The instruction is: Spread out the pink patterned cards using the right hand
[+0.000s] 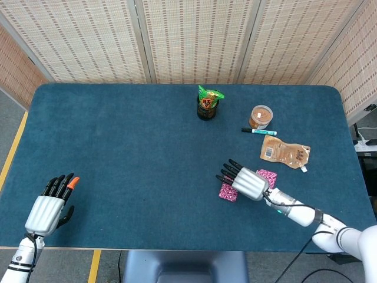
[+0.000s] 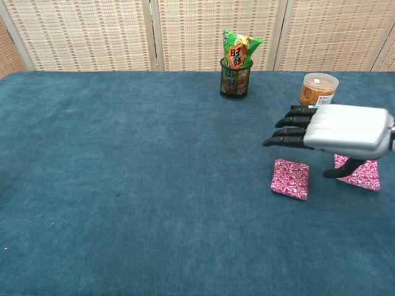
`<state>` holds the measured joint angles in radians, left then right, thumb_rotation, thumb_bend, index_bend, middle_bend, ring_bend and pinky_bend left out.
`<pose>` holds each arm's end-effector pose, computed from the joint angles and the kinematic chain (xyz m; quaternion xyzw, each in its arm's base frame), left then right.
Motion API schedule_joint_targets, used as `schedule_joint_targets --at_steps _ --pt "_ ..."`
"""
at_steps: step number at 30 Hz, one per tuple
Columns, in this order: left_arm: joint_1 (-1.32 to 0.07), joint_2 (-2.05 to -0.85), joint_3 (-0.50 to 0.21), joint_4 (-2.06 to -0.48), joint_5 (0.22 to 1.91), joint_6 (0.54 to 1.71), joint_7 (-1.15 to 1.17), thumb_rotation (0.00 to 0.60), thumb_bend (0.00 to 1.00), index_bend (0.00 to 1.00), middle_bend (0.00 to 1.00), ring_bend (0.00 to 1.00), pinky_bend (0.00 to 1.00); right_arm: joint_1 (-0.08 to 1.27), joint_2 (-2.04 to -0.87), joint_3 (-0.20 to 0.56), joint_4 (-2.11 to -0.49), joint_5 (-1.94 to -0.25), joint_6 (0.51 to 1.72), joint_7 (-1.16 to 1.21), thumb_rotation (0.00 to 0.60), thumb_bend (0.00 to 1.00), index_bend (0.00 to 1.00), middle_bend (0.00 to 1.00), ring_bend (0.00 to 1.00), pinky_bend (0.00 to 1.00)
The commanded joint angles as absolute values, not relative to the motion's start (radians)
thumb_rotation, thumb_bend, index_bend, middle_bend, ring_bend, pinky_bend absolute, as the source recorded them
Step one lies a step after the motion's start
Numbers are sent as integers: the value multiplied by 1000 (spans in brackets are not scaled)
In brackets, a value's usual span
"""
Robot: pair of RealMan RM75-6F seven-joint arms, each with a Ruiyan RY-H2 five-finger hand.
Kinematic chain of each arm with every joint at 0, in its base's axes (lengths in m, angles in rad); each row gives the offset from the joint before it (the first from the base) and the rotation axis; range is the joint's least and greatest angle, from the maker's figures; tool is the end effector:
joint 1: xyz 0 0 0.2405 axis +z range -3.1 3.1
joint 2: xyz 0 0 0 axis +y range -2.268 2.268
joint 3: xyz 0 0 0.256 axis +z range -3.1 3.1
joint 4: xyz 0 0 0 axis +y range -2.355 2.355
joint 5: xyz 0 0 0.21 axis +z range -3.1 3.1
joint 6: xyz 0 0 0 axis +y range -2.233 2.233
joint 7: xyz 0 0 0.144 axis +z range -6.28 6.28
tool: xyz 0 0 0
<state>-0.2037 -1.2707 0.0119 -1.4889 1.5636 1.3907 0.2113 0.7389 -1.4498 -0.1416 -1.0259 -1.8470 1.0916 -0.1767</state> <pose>-0.2989 0.2035 0.0962 -0.6989 -0.3144 -0.3349 0.5482 -0.2374 -0.3323 0.0178 0.9018 -0.0042 0.2454 0.3557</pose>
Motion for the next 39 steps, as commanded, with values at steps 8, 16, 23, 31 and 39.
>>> schedule_joint_targets --at_steps 8,16,23,31,39 --pt "-209 -1287 7 -1485 1550 1376 243 600 451 0 32 53 125 672 -1343 -209 -915 -1883 1195 -81 600 158 0 108 56 81" --pt "-218 -1303 12 -1481 1551 1356 264 600 452 0 32 55 125 634 -1377 -247 -791 -1900 1197 -39 600 158 15 108 56 82" --pt "-217 -1299 12 -1486 1551 1359 261 600 452 0 32 54 125 632 -1432 -254 -730 -1915 1200 -12 600 157 85 108 56 81" --pt "-216 -1294 12 -1485 1552 1363 248 600 452 0 33 54 125 638 -1468 -246 -700 -1913 1206 2 600 158 157 134 56 81" --pt "-215 -1294 14 -1484 1555 1366 247 600 454 0 32 55 125 647 -1492 -247 -683 -1916 1197 8 600 157 179 135 56 81"
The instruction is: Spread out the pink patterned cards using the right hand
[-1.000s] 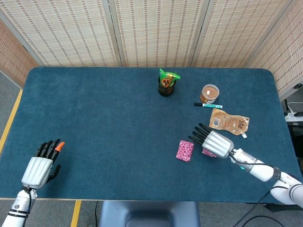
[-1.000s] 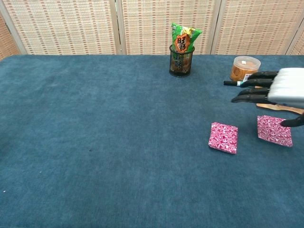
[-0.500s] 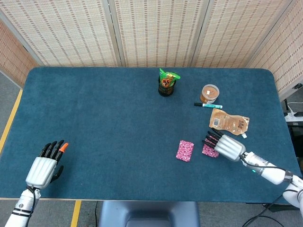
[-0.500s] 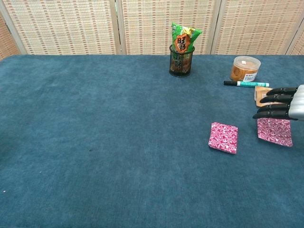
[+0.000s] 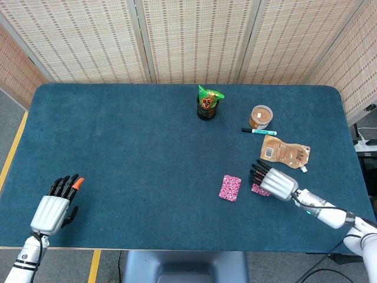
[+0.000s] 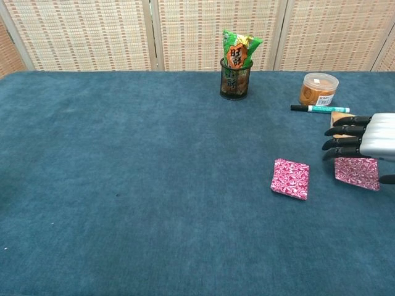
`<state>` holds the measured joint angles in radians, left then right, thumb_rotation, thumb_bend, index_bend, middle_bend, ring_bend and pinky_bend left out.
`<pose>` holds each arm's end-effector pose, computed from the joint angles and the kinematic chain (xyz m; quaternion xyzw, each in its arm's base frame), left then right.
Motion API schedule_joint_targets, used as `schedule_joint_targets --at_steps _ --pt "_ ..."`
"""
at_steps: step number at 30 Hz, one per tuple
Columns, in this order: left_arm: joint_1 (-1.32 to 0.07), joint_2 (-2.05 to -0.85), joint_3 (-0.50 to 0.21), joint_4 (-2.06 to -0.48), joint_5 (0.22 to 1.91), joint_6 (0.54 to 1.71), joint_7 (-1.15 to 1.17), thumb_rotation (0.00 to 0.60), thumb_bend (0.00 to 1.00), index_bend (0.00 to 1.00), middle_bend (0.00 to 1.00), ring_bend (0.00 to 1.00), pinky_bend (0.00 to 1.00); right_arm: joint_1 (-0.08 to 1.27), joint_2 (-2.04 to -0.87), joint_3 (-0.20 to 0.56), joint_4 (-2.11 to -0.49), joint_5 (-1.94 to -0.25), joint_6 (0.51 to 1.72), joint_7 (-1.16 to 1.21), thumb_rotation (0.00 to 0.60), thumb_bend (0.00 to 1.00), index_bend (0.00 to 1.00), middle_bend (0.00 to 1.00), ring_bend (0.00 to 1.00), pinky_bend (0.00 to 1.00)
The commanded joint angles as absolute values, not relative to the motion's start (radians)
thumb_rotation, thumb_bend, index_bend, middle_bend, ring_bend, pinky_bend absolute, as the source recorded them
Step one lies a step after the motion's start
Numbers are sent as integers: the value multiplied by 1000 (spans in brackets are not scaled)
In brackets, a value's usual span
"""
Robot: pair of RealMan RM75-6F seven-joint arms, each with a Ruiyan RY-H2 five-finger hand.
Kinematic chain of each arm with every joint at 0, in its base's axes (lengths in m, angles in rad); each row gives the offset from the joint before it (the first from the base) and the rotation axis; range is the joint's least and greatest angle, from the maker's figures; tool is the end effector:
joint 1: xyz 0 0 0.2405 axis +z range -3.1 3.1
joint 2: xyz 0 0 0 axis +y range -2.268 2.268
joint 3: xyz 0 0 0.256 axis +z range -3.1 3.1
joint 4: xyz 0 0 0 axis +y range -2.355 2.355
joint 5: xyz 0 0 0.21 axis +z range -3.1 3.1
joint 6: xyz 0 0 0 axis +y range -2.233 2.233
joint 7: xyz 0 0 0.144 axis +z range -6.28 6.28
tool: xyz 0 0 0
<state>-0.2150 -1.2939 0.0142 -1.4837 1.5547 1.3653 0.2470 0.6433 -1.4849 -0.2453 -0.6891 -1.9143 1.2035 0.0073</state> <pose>-0.2971 0.2057 0.0857 -0.7084 -0.3121 -0.3238 0.5440 -0.3134 -0.3272 0.0521 0.9114 -0.0020 0.1847 0.3679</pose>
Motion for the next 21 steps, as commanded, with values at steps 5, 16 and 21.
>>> schedule_joint_targets --at_steps 5,16,21 --pt "-215 -1295 12 -1481 1553 1367 245 600 453 0 33 55 125 651 -1500 -251 -675 -1916 1185 6 600 158 191 142 56 81" --pt "-214 -1294 11 -1484 1553 1371 249 600 453 0 34 56 125 652 -1484 -251 -691 -1908 1191 12 600 158 191 142 56 81" --pt "-212 -1291 15 -1488 1558 1373 250 600 452 0 34 56 126 649 -1478 -253 -691 -1908 1195 8 600 157 191 142 56 81"
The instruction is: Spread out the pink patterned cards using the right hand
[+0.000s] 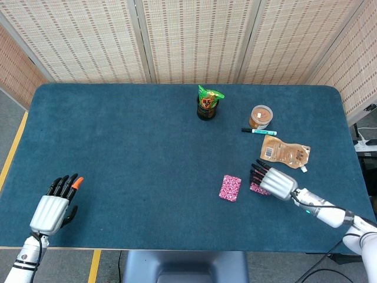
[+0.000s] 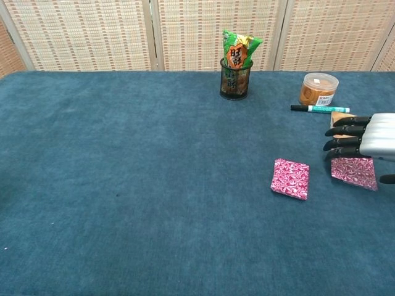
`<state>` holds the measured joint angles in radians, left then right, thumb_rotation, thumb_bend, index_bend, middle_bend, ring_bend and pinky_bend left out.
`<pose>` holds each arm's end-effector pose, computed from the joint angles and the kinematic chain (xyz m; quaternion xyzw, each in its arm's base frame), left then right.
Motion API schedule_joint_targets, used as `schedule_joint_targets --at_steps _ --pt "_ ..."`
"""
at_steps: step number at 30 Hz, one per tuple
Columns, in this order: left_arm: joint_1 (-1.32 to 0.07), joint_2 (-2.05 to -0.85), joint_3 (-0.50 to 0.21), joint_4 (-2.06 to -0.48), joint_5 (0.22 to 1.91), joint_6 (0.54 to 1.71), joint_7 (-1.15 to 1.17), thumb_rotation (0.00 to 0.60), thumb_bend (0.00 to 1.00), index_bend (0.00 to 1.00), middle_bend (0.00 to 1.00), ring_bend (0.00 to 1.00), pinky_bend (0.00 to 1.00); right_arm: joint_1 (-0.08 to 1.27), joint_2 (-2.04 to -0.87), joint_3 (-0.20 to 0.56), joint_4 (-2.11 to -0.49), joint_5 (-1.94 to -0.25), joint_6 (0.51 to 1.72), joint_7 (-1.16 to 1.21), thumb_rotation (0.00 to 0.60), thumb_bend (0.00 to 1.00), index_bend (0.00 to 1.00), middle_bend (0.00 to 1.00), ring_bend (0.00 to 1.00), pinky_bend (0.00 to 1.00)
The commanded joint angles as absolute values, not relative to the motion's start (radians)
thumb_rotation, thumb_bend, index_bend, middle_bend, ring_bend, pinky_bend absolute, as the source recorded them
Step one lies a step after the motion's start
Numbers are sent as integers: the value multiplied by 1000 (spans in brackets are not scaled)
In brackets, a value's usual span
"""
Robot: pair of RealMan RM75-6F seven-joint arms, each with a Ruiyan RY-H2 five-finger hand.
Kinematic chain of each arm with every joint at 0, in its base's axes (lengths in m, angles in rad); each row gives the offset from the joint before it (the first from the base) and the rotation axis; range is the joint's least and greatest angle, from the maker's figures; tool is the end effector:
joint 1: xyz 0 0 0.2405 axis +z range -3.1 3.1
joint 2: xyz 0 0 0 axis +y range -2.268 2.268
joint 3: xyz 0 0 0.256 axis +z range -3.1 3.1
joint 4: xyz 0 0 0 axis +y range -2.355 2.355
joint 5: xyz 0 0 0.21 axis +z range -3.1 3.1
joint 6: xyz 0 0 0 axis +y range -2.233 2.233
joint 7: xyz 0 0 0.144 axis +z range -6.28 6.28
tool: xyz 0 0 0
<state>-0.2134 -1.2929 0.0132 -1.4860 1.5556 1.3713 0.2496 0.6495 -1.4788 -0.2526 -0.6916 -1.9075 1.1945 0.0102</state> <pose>-0.2965 0.2054 0.0867 -0.7070 -0.3104 -0.3253 0.5459 -0.3143 -0.3291 0.0540 0.9123 -0.0034 0.1791 0.3682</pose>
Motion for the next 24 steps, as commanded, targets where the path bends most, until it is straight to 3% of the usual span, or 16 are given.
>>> schedule_joint_targets --at_steps 1,16,24 --pt "-211 -1291 16 -1489 1558 1374 251 600 452 0 35 56 126 649 -1478 -254 -690 -1908 1194 6 600 157 191 142 56 81" --pt "-214 -1295 14 -1489 1552 1366 258 600 452 0 46 66 126 659 -1495 -250 -687 -1899 1166 -5 600 158 194 144 58 81" --pt "-215 -1297 13 -1484 1553 1366 255 600 452 0 48 68 126 654 -1498 -248 -681 -1894 1170 -9 600 158 281 205 87 86"
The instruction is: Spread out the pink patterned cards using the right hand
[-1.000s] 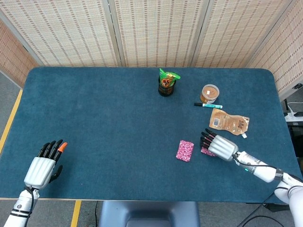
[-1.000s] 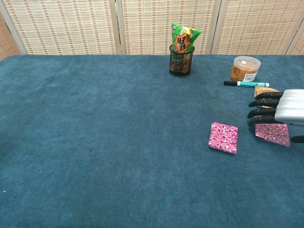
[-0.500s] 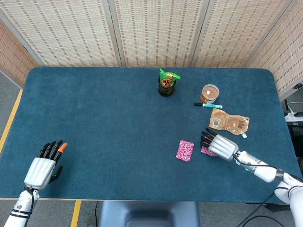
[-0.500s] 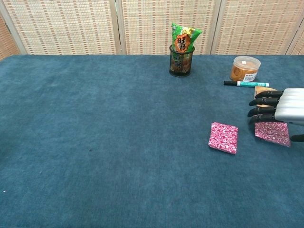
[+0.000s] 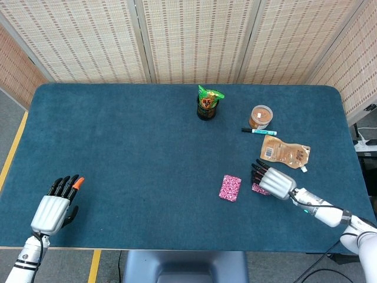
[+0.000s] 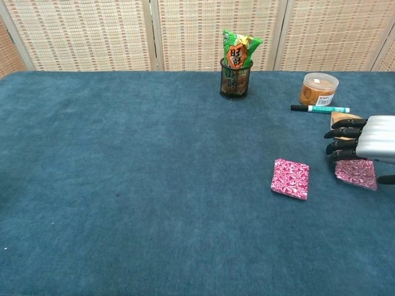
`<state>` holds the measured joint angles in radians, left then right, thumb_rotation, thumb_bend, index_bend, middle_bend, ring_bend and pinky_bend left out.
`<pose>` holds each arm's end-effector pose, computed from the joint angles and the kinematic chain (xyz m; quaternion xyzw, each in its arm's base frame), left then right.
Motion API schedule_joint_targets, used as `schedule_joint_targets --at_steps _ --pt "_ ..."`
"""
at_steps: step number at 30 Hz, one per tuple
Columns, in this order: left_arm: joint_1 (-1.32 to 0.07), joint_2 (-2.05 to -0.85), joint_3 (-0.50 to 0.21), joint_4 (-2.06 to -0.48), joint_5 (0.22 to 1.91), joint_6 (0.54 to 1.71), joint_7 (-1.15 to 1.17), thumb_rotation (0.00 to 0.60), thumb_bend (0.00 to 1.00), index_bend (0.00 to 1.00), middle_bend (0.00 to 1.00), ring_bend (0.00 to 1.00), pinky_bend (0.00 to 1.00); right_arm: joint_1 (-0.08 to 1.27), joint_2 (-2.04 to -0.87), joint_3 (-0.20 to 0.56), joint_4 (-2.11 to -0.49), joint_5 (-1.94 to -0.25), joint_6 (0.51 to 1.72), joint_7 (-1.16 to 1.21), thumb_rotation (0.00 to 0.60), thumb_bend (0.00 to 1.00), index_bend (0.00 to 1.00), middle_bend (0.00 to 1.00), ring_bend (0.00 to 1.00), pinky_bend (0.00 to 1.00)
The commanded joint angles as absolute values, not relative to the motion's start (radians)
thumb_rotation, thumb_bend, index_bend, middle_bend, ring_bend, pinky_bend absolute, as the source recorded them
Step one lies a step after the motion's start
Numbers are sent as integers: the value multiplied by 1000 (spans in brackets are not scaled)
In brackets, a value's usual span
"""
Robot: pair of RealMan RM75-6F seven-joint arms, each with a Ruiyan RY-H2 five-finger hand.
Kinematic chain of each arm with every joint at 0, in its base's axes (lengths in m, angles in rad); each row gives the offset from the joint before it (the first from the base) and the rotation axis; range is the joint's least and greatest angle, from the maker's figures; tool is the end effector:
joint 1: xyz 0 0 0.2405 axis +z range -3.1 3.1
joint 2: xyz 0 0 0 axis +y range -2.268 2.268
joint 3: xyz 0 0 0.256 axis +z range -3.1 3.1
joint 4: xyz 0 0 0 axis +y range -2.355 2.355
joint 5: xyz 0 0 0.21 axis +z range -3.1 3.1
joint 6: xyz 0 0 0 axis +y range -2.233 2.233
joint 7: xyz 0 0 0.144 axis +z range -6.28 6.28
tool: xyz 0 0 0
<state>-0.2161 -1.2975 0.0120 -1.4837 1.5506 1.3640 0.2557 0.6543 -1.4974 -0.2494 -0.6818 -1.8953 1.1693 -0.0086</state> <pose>-0.2967 0.2065 0.0848 -0.7083 -0.3108 -0.3224 0.5458 -0.3143 -0.3321 0.0477 0.9122 -0.0011 0.1705 0.3725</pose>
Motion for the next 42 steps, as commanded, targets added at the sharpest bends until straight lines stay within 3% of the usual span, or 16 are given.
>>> schedule_joint_targets --at_steps 1,17,26,42 --pt "-215 -1296 14 -1484 1554 1366 255 600 453 0 49 68 126 653 -1499 -248 -681 -1893 1171 -8 600 158 297 216 92 88" --pt "-214 -1299 12 -1475 1551 1369 255 600 455 0 52 77 126 652 -1511 -243 -673 -1888 1174 -19 600 158 384 279 125 101" --pt "-216 -1298 11 -1481 1551 1367 258 600 455 0 53 78 125 645 -1525 -241 -650 -1889 1196 -19 600 157 582 403 216 142" --pt "-211 -1293 16 -1482 1562 1380 248 600 455 0 53 77 126 647 -1494 -232 -691 -1894 1249 -32 600 157 635 434 240 156"
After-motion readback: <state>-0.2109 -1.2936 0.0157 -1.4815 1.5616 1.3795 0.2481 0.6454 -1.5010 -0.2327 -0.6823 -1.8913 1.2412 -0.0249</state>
